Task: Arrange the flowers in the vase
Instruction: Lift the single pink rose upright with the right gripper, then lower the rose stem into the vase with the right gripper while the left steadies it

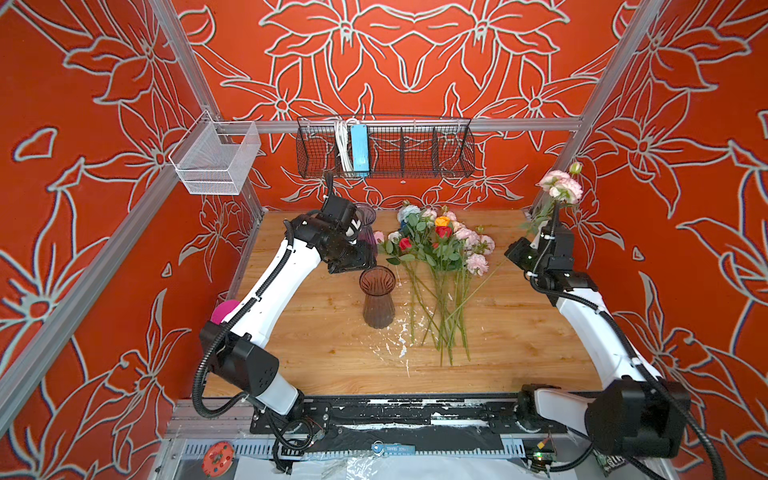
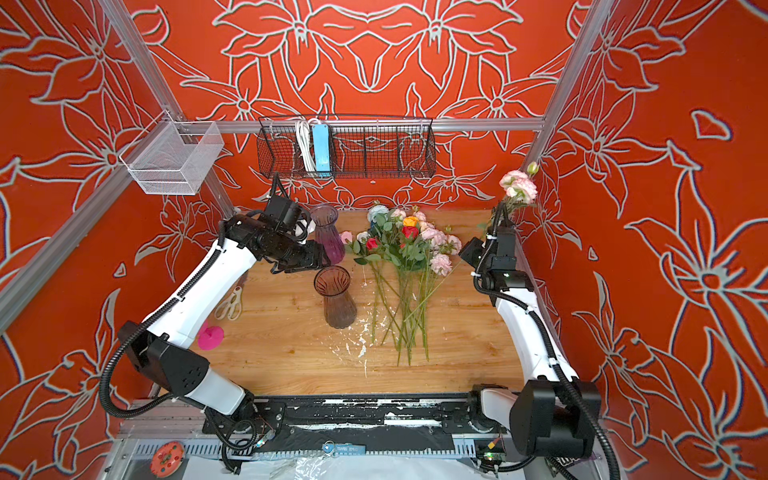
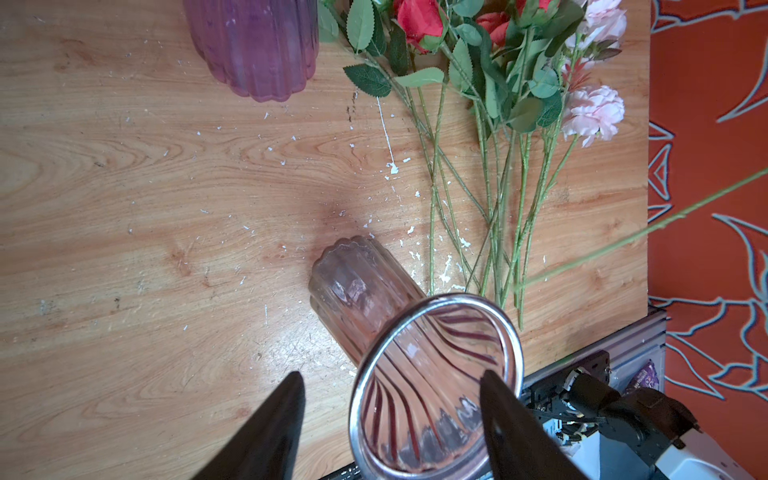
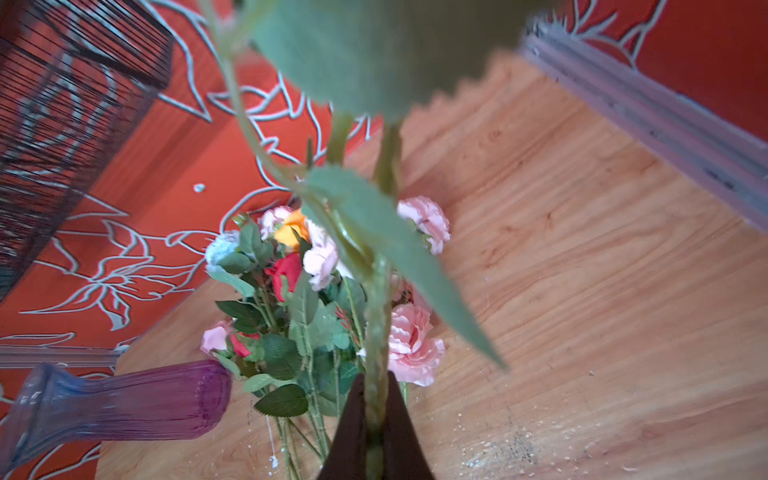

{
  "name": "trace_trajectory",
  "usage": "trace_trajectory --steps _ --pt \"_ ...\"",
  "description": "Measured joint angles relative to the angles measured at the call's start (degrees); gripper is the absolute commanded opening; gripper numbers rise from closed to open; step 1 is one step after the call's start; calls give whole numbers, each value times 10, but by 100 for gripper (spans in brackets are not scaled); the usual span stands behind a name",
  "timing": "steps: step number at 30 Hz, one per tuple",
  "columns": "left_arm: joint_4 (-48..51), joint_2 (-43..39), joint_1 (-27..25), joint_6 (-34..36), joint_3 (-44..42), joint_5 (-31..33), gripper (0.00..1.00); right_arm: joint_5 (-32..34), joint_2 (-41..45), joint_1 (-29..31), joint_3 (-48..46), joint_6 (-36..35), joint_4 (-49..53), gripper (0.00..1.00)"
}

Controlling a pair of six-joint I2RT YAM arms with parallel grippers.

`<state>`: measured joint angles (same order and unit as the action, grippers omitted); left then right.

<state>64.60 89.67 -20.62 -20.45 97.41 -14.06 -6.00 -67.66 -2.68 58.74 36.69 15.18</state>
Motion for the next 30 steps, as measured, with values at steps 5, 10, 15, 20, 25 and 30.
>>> trace_trajectory --steps 5,10,15,20,25,30 --pt "-15 -27 0 1 -6 3 70 3 22 21 68 -20 22 6" --pt "-54 -89 0 -2 -52 32 74 12 37 100 146 -42 20 6" --pt "-105 -162 3 -19 -122 83 79 20 33 209 198 -59 -12 6" --pt "-181 -253 6 -42 -224 140 86 31 -16 299 262 -80 -55 6" --pt "-256 -353 10 -62 -324 191 91 41 -92 386 337 -125 -73 6" --pt "-296 -401 15 -67 -355 216 92 54 -146 442 386 -181 -78 6"
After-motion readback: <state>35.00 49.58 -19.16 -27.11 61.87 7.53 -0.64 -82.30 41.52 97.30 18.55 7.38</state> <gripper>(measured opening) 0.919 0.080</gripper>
